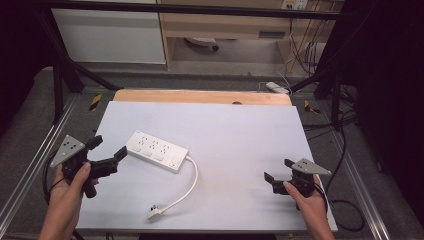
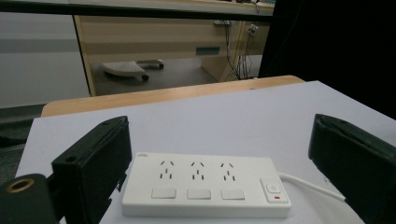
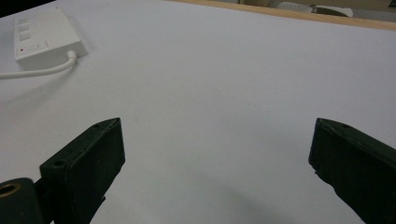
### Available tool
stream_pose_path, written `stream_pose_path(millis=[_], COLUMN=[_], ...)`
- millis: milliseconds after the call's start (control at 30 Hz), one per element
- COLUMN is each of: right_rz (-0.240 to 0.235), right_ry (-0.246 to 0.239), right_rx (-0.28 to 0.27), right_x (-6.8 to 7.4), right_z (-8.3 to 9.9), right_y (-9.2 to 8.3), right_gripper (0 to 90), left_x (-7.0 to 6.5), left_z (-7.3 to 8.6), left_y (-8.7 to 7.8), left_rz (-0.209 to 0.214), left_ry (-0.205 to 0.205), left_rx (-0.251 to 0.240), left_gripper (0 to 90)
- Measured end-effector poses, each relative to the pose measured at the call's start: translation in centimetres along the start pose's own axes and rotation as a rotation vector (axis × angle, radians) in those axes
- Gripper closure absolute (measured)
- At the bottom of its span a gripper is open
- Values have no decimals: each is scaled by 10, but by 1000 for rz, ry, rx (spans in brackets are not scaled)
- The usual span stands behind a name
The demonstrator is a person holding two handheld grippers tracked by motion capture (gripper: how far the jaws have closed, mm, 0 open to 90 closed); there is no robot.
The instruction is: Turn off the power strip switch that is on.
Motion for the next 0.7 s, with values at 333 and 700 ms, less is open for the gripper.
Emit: stream_pose_path(millis=[333, 700], right_rz=[1, 1], right_ry=[-1, 1], right_rx=[-1, -2], right_x=[0, 0], right_z=[0, 0], right_y=[0, 0], right_gripper=[40, 40], left_x=[5, 2], left_z=[16, 54], left_y=[-12, -14], left_rz=[-3, 20], left_ry=[6, 14], left_rx=[4, 42], left_gripper=[62, 63])
Point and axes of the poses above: each handheld gripper's, and its own axes: y roughly forward along the jaws, z roughly out of its underside, x roughly to its left, the point moved 8 cm from there along y, roughly forward along the jaws, and after that the axes turned 6 degrees about -x, right-handed, at the moved point
